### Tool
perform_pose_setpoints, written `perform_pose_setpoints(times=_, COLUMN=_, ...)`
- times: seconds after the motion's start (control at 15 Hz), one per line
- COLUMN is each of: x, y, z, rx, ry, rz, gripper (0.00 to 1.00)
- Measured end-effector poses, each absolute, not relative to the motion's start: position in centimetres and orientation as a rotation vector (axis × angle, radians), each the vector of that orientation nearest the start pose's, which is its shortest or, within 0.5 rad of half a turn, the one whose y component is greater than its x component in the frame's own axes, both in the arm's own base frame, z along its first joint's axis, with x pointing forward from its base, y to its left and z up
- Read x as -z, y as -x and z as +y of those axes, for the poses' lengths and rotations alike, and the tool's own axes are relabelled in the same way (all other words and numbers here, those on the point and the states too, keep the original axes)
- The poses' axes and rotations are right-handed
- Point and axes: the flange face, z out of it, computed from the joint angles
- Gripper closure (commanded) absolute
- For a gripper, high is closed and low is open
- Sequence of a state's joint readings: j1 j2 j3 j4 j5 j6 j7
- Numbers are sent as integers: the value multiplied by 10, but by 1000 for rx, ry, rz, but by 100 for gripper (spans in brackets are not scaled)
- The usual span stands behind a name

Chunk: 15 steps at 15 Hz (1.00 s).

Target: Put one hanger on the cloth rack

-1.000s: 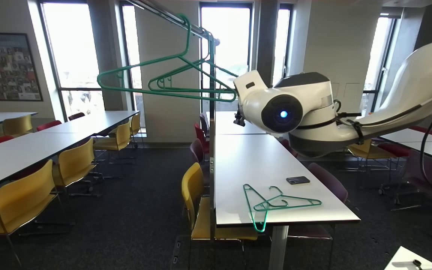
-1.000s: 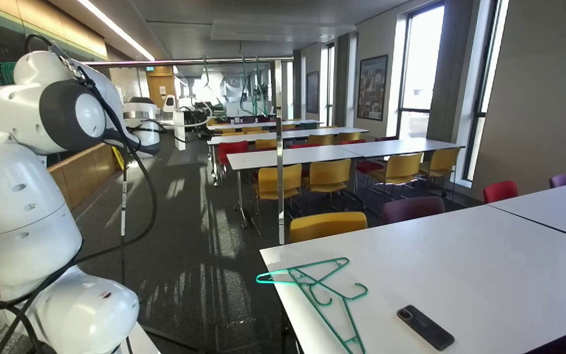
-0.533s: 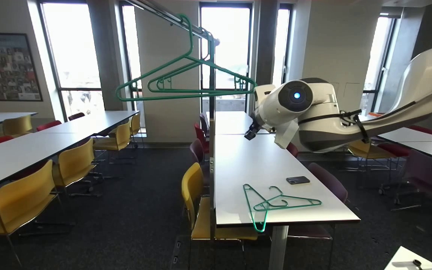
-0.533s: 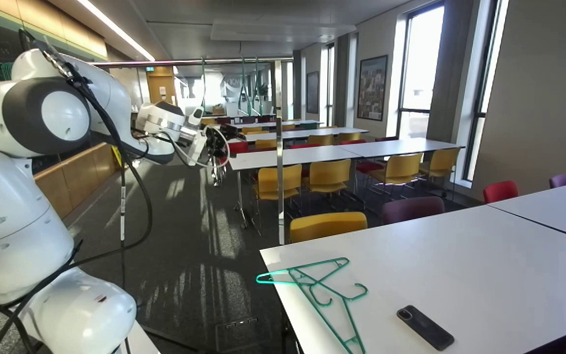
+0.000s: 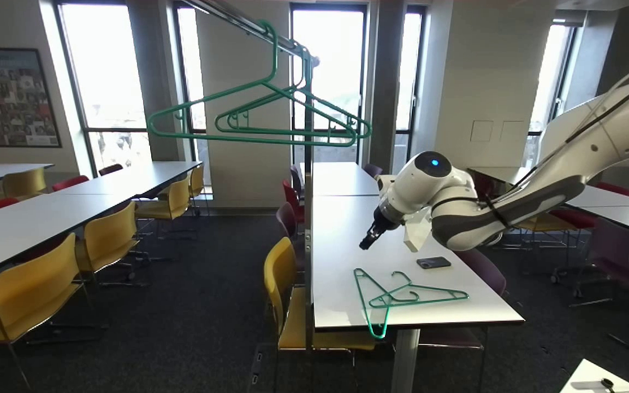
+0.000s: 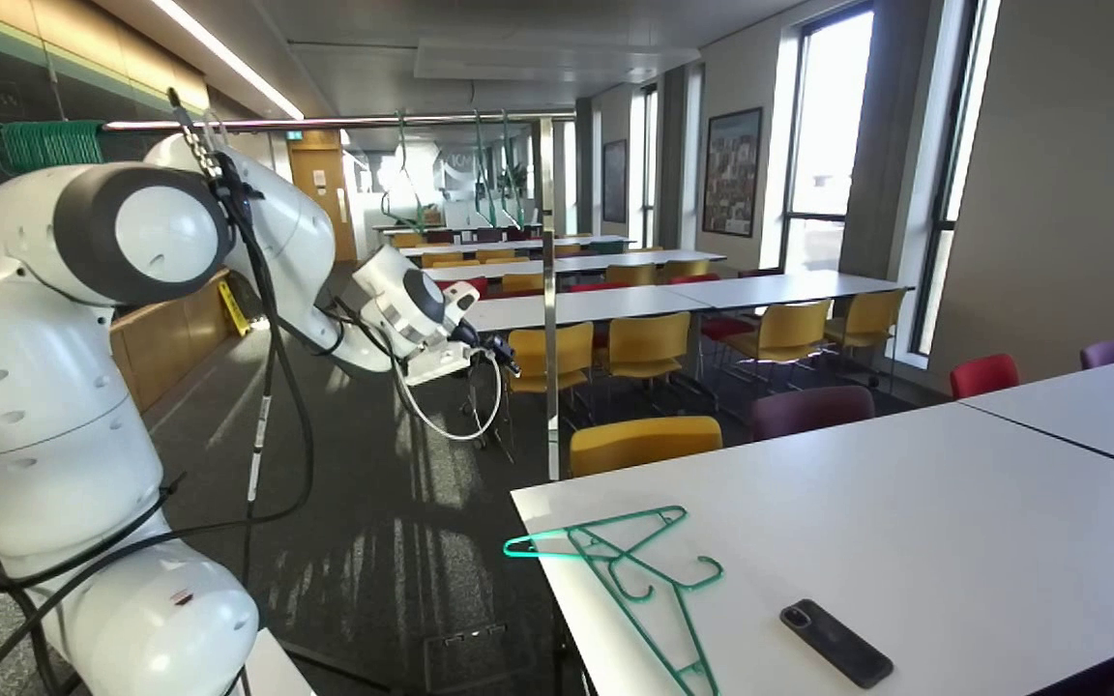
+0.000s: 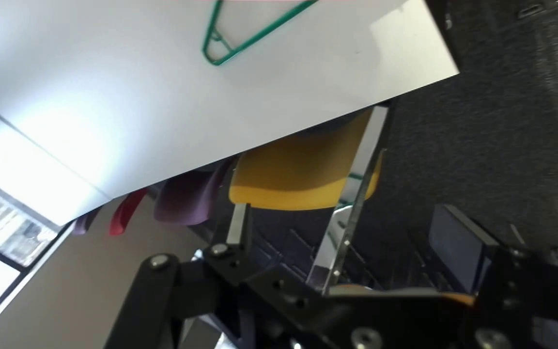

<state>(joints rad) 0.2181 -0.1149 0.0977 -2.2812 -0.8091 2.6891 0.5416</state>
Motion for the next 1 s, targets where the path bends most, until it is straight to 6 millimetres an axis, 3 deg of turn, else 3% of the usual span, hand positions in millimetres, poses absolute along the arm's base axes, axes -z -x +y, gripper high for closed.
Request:
perform_pose_setpoints(times=0.27, x=-395, y=-495, z=205, rx=727, ry=3162, rz=-733, gripper=0)
perform_pose_setpoints(times=0.47, x=-379, y=-479, z=214, rx=386, ry=3176, rz=-792, gripper=0)
perform_pose_setpoints(times=0.6, x=-383, y=-467, z=218, rx=173, ry=3147, rz=-868, gripper=0)
perform_pose_setpoints(times=1.0, x=-427, y=-445, z=220, rx=-251, ry=3014, rz=-1169, gripper=0)
